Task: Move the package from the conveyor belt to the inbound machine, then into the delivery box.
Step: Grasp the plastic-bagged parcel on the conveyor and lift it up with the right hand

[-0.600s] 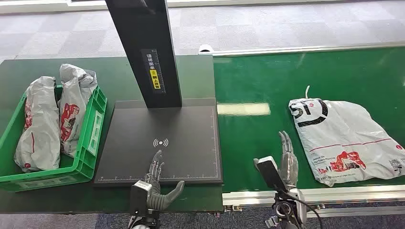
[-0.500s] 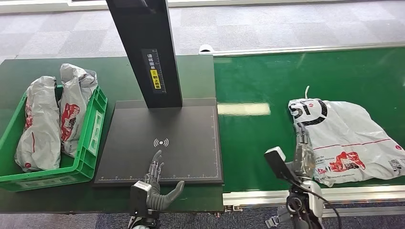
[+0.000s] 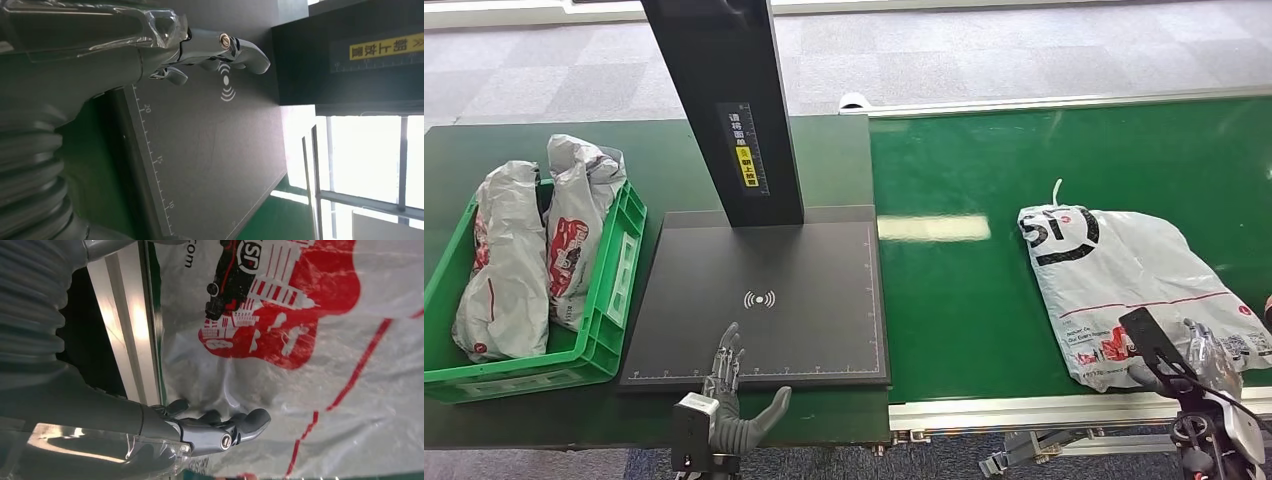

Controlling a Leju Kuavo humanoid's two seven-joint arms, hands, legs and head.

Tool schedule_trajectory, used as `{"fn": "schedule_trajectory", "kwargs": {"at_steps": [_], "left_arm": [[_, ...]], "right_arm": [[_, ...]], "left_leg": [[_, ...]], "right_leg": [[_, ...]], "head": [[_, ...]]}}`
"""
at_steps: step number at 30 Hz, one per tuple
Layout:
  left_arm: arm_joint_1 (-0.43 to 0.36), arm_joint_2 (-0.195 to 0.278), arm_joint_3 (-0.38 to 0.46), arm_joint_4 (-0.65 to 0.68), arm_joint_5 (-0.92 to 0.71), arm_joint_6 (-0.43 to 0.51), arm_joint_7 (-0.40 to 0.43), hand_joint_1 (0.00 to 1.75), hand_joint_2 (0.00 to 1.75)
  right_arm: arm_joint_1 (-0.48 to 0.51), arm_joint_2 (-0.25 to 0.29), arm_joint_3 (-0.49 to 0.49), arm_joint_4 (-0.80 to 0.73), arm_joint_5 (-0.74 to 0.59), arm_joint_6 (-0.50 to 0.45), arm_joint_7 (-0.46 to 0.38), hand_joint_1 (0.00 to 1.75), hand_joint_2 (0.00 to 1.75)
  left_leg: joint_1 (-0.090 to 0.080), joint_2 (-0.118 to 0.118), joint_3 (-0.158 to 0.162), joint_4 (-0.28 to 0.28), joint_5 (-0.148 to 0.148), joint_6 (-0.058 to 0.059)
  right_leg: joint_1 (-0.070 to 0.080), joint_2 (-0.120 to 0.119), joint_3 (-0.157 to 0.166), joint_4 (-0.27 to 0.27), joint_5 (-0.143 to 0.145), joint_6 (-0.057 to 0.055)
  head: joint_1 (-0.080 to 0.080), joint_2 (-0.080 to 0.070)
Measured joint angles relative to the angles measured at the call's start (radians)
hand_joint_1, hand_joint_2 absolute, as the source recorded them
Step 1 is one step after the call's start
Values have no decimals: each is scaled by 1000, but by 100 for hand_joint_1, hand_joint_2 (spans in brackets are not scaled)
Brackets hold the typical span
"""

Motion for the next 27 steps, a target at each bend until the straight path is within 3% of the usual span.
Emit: {"fn": "schedule_trajectory", "kwargs": {"at_steps": [8,12,20,27], "left_arm": [[20,1,15,-51,-1,13,7,0,175],[24,1,17,-60,-2,21,8,0,175],[27,3,18,-67,-3,31,11,0,175],[42,4,18,-72,1,63,15,0,175]], "right_arm": [[-59,4,-14,120,-2,27,3,1,175],[-72,7,-14,141,-1,37,3,174,175],[-81,14,-14,150,1,28,-5,175,175],[-112,24,-14,137,-14,-63,-96,175,175]], "left_leg": [[0,0,0,0,1,0],[0,0,0,0,1,0],[0,0,0,0,0,0],[0,0,0,0,1,0]], "right_leg": [[1,0,1,0,0,0],[0,0,1,0,0,0],[0,0,1,0,0,0],[0,-1,1,0,0,0]], "head": [[0,0],[0,0],[0,0],[0,0]]}}
